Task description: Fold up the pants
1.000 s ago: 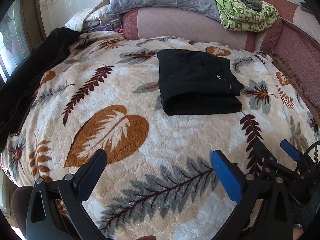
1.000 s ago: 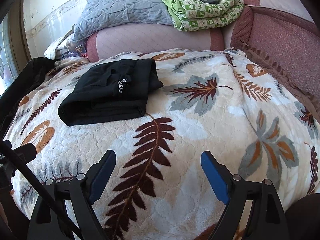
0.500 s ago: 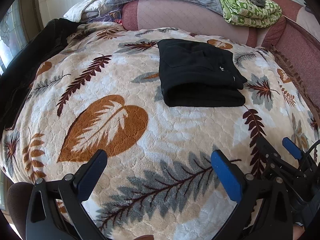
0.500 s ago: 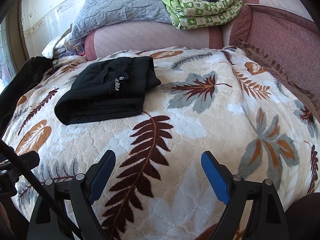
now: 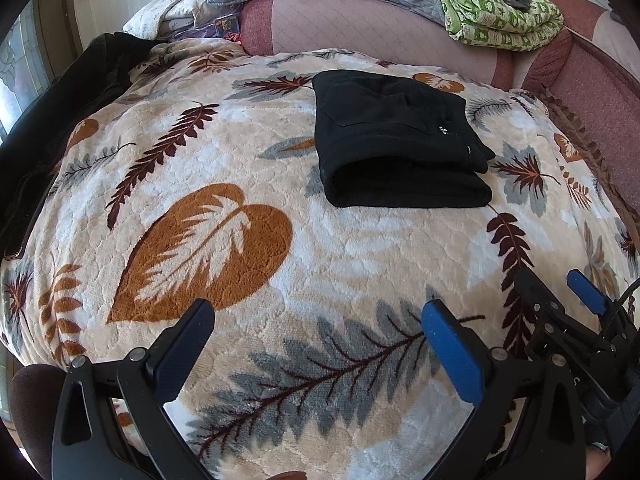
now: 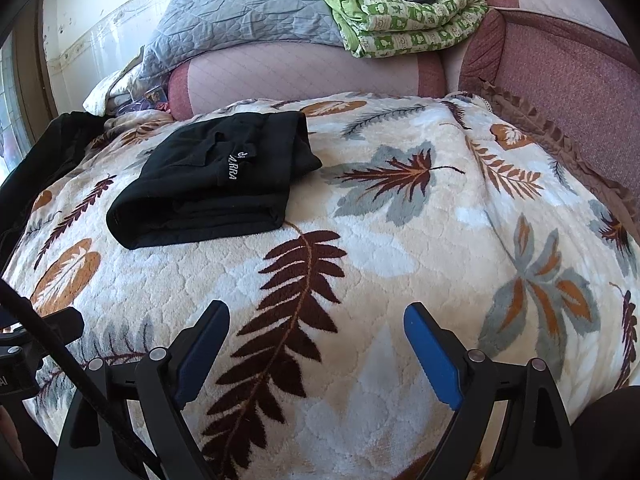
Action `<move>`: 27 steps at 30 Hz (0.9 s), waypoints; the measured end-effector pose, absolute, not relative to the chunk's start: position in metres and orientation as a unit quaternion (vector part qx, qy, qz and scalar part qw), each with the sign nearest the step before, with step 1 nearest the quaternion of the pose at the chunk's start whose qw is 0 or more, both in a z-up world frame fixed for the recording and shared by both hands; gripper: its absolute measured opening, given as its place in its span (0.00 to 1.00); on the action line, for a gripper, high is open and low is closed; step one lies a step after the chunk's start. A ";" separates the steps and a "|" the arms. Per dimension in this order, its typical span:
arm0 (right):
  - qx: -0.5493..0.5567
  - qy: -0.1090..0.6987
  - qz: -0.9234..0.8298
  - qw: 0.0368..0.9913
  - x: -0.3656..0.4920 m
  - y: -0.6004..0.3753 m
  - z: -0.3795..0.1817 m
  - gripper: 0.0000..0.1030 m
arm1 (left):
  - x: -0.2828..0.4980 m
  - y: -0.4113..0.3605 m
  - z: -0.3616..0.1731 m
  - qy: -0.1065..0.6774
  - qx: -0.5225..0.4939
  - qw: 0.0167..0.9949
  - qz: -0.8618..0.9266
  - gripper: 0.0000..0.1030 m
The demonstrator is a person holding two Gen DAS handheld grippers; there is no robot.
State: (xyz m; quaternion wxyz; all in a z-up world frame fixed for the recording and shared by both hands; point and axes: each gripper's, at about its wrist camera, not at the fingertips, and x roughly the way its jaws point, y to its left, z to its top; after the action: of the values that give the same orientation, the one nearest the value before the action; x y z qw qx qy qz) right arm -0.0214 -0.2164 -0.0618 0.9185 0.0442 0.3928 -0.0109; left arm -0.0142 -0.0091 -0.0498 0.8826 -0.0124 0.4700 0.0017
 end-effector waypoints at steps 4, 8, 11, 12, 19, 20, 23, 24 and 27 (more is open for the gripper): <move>0.044 0.389 -0.011 0.920 -0.022 -0.216 -0.061 0.90 | -0.014 -0.009 -0.050 0.473 -0.014 0.881 -0.001 1.00; 0.044 0.387 -0.011 0.921 -0.023 -0.216 -0.061 0.90 | -0.015 -0.011 -0.050 0.473 -0.012 0.881 -0.003 1.00; 0.046 0.378 -0.011 0.925 -0.024 -0.216 -0.059 0.91 | -0.015 -0.012 -0.049 0.473 -0.013 0.881 -0.009 1.00; 0.046 0.376 -0.012 0.925 -0.024 -0.216 -0.058 0.91 | -0.015 -0.011 -0.048 0.471 -0.013 0.882 -0.010 1.00; 0.046 0.384 -0.016 0.922 -0.021 -0.219 -0.062 0.91 | -0.006 -0.014 -0.051 0.474 -0.013 0.881 0.002 1.00; 0.044 0.384 -0.021 0.922 -0.020 -0.221 -0.061 0.91 | -0.006 -0.013 -0.048 0.471 -0.017 0.882 -0.001 1.00; 0.042 0.382 -0.037 0.923 -0.019 -0.225 -0.057 0.91 | -0.011 -0.009 -0.038 0.457 -0.025 0.889 -0.006 1.00; 0.043 0.382 -0.038 0.922 -0.018 -0.226 -0.056 0.91 | -0.013 -0.009 -0.036 0.454 -0.025 0.891 -0.010 1.00; 0.037 0.377 -0.042 0.925 -0.026 -0.222 -0.047 0.91 | -0.021 -0.005 -0.032 0.447 -0.034 0.893 -0.025 1.00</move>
State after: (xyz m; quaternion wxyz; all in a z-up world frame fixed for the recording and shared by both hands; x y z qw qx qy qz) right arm -0.0255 -0.2216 -0.0472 0.9247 0.0365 0.3765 -0.0421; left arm -0.0208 -0.0050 -0.0316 0.8935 -0.0338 0.4472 -0.0247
